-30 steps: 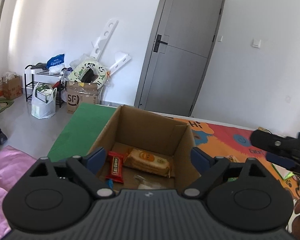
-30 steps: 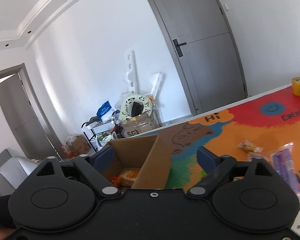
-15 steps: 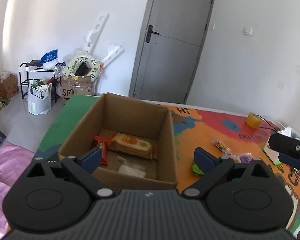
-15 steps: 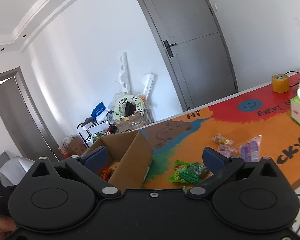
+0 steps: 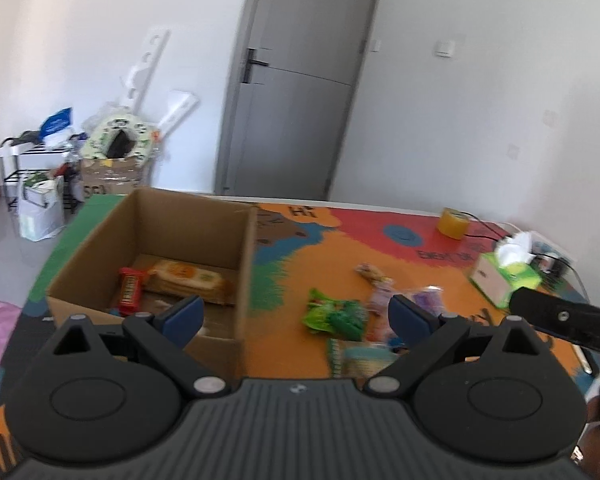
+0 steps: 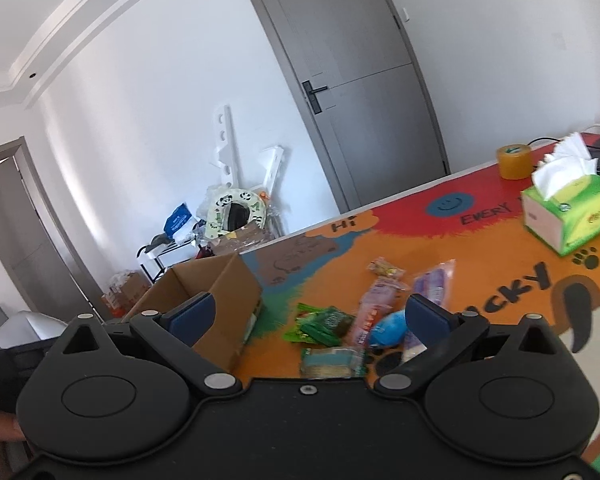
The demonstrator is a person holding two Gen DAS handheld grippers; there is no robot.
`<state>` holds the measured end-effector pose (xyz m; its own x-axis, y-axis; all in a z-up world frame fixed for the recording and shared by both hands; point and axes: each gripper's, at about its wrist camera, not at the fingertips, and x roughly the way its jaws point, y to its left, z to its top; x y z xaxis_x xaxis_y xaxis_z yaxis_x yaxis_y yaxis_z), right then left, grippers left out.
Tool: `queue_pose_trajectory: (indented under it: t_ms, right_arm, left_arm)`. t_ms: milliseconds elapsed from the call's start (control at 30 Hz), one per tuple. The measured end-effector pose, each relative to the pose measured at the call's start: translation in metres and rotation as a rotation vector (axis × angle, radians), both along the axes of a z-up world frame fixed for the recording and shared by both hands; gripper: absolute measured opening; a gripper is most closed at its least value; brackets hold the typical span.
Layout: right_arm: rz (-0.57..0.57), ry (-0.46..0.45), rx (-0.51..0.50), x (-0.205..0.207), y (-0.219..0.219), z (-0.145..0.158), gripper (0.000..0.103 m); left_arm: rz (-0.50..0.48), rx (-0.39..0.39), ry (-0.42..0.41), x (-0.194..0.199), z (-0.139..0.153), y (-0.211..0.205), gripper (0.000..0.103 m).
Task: Organize snacks
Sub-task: 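Open both grippers in the box and move them back over the snacks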
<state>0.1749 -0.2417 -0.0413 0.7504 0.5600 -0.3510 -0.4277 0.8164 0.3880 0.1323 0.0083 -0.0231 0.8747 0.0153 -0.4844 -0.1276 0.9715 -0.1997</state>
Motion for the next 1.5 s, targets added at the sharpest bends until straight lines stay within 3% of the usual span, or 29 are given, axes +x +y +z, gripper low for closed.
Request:
queue_pose_trajectory:
  t_ms: [300,700,1067,1500]
  right_arm:
    - [-0.038,0.015,0.026,0.001,-0.030,-0.009,0.103]
    - [-0.092,0.059,0.001,0.014,-0.045,-0.031,0.102]
    - [-0.089,0.123,-0.043,0.042,-0.039,-0.062,0.080]
    - [-0.073,0.182,-0.073,0.073,-0.030,-0.090,0.075]
  left_arm:
    - [-0.073,-0.003,-0.021,0.006,-0.002,-0.028,0.098]
    - [-0.109,-0.022,0.036,0.032,-0.029,-0.045,0.098]
    - [-0.109,0.001,0.127,0.066,-0.063,-0.057,0.097]
    - [-0.107,0.030,0.229,0.102,-0.102,-0.066,0.096]
